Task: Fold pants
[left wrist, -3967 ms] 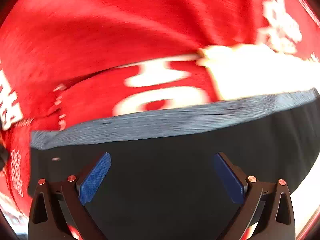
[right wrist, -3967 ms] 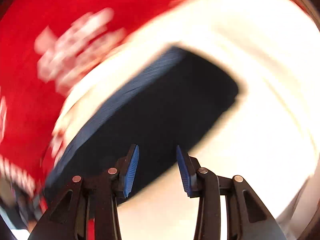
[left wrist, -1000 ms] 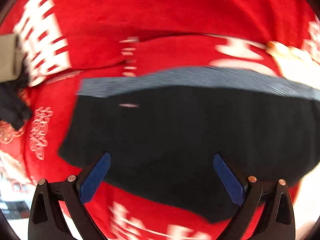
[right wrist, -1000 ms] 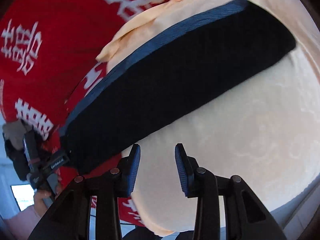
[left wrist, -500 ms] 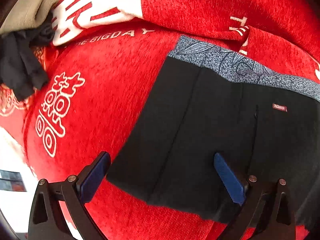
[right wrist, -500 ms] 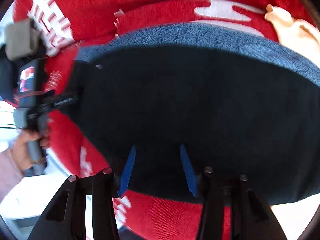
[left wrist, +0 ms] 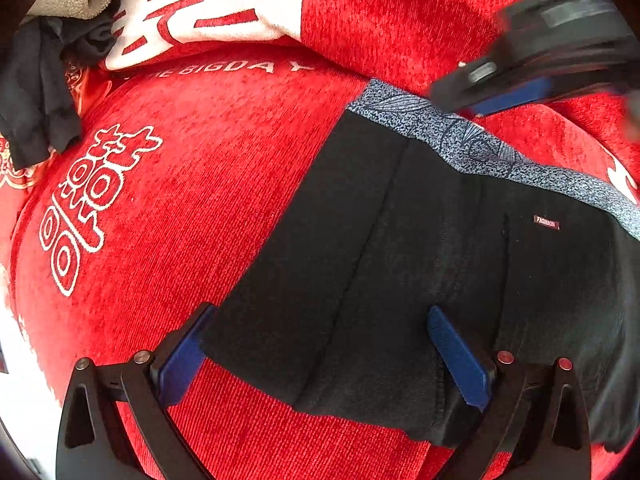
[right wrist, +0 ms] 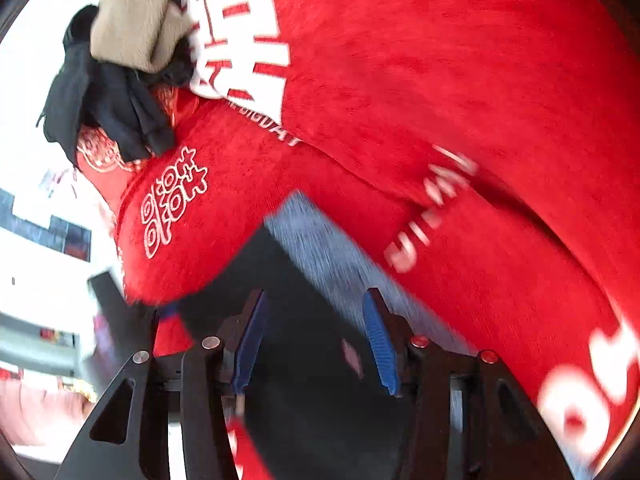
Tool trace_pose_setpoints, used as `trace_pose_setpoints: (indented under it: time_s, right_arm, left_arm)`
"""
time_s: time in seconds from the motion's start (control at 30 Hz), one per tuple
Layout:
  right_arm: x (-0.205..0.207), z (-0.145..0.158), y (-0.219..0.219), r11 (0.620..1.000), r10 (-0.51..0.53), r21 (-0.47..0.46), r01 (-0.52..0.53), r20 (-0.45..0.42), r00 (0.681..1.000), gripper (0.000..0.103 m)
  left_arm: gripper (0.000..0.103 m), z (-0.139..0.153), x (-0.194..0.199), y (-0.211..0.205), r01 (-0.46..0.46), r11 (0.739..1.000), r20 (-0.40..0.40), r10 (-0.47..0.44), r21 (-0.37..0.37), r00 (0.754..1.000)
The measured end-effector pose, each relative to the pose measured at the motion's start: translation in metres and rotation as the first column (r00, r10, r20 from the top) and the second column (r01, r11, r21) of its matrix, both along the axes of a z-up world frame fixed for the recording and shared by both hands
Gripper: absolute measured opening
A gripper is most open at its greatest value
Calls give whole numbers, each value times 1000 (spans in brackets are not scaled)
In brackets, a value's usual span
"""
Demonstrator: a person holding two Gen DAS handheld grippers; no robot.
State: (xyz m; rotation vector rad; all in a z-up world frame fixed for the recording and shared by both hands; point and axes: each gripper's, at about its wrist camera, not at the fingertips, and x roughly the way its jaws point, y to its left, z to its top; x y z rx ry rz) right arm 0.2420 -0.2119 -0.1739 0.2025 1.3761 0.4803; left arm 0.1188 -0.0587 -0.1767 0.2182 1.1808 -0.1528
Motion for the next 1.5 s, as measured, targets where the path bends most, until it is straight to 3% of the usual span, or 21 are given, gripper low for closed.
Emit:
trace_pose_setpoints:
  time_s: [0.17,0.23,0.4,0.5,0.6,0.7,0.77,0.8,0.87,0.97,1.03,1.13,1.23,1.33,1.4,1.5]
  right_arm:
    - [25,-46,40,989,81,-121,-88,-67,994,53]
    - [32,-64,41,995,49,-74,-62,-158,986,14]
    - [35,-51,48,998,51,-41,-57,-132,990,12]
    - [37,-63,41,998,-22,-68,12,-150,988,23]
    - [29,-47,36,994,-62,-92,51,-115,991,25]
    - [10,-13,16,987,-123,-114,116,-54,991,25]
    - [-17,4,-3,982,-164,-106,159,-45,985,26]
    - [-36,9,-15,977,-186,-116,179,-54,981,30]
    - [-66,7,-35,966,-216,-165,199,-93,972,48]
    - [-124,-4,-74,932,-294,-273,240,-179,939,51]
    - [-167,11,-104,909,-386,-239,341,-171,907,52]
    - [-216,32,-135,855,-496,-266,446,-165,852,52]
    - [-253,46,-152,812,-568,-263,521,-149,810,52]
    - [-273,45,-165,787,-599,-284,547,-140,789,51]
    - [-282,37,-172,767,-630,-272,582,-146,763,51]
    - [-295,40,-177,741,-664,-260,619,-143,734,51]
  left_arm:
    - [103,2,1,4,-4,1000,-1,3,-8,1000]
    - [103,3,1,8,-15,1000,-14,14,-21,1000]
    - [103,17,0,18,-42,999,-51,41,-23,998]
    - [103,41,4,15,-26,1000,17,26,-13,1000]
    - [103,44,18,6,-3,1000,41,3,13,999]
    - [103,10,38,1,-5,995,-57,11,104,998]
    - [103,-1,40,15,-49,999,-71,50,22,996]
    - [103,0,39,17,-57,998,-84,58,16,995]
    - [103,6,36,17,-50,997,-100,55,53,993]
    - [103,23,21,6,-6,995,-99,16,96,995]
    - [103,34,1,-12,57,991,-80,-48,118,996]
    - [103,47,-31,-58,166,983,-85,-160,77,983]
    - [103,39,-64,-115,262,965,-136,-258,9,957]
    - [103,17,-88,-146,267,963,-229,-267,-32,936]
    - [103,16,-98,-149,248,969,-168,-246,-12,954]
    - [103,21,-98,-147,232,973,-216,-228,-8,949]
